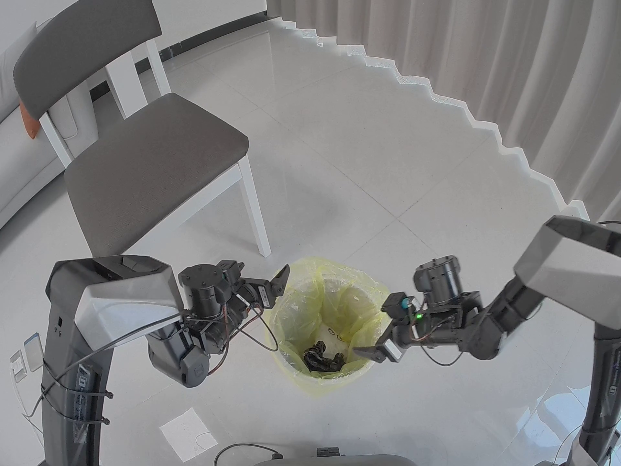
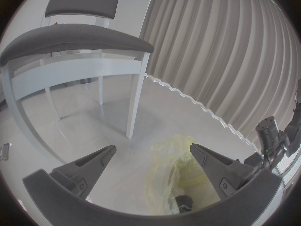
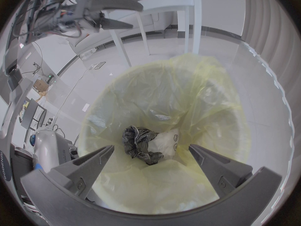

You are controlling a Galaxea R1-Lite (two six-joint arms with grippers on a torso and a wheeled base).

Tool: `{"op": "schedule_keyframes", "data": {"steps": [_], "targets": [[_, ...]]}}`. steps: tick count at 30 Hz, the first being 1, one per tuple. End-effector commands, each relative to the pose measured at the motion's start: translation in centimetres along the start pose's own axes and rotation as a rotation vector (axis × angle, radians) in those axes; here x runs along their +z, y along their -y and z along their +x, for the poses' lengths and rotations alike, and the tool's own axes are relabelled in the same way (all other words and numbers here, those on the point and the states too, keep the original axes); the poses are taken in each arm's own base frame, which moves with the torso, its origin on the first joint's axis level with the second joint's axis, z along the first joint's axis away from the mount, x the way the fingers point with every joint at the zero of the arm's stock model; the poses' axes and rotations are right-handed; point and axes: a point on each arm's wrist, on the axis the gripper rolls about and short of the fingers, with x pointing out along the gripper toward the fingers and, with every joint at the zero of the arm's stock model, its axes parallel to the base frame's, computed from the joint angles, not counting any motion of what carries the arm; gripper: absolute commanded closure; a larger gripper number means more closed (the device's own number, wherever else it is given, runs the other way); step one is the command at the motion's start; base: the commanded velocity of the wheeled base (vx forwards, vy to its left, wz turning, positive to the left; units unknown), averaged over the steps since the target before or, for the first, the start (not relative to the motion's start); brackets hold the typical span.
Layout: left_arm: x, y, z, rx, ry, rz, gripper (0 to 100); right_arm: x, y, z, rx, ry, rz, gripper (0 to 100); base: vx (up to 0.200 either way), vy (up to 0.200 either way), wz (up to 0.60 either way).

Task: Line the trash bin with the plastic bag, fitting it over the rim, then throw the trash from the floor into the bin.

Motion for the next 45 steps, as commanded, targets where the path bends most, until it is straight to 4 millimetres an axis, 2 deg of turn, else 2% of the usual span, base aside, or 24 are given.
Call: {"op": "schedule_keyframes", "data": {"steps": [1,4,7,10,16,21,24,31,35,38,40,45], "targets": [[-1.4,-0.2,4.9,-0.071,-0.05,0.025,0,0.9,2.4,-10.9,-0.212,0.175,0.142,0,0.0,0.0,0.0],[-1.4,-0.1,6.6,-0.106,-0.059,0.028,0,0.2,3.6,-14.1,-0.299,0.192,0.185,0,0.0,0.0,0.0],[-1.6,0.0,8.3,-0.117,-0.067,0.03,0,-0.5,4.1,-16.6,-0.355,0.206,0.221,0,0.0,0.0,0.0],[-1.7,-0.1,9.6,-0.112,-0.093,0.03,0,-0.9,4.0,-18.4,-0.384,0.205,0.241,0,0.0,0.0,0.0],[-2.9,-1.7,11.1,-0.097,-0.152,0.157,0,-1.5,3.8,-20.0,-0.399,0.175,0.264,0,0.0,0.0,0.0],[-2.9,-1.9,11.8,-0.088,-0.186,0.165,0,-1.8,3.5,-20.1,-0.395,0.169,0.266,0,0.0,0.0,0.0],[-2.6,-3.2,12.2,-0.056,-0.205,0.16,0,-2.0,3.4,-20.0,-0.392,0.162,0.269,0,0.0,0.0,0.0],[-2.8,-6.2,12.0,0.002,-0.267,0.182,0,-2.3,3.3,-19.8,-0.384,0.148,0.266,0,0.0,0.0,0.0],[-2.7,-6.4,12.0,0.006,-0.259,0.171,0,-2.1,3.5,-19.7,-0.384,0.153,0.265,0,0.0,0.0,0.0],[-1.7,-7.1,11.7,0.02,-0.243,0.161,0,-1.9,3.6,-19.7,-0.388,0.159,0.263,0,0.0,0.0,0.0],[-0.6,-7.4,11.0,0.034,-0.233,0.133,0,-1.9,3.8,-19.8,-0.394,0.16,0.269,0,0.0,0.0,0.0],[2.4,-7.1,7.2,0.03,-0.231,0.091,0,-2.6,4.3,-20.0,-0.406,0.15,0.292,0,0.0,0.0,0.0]]}}
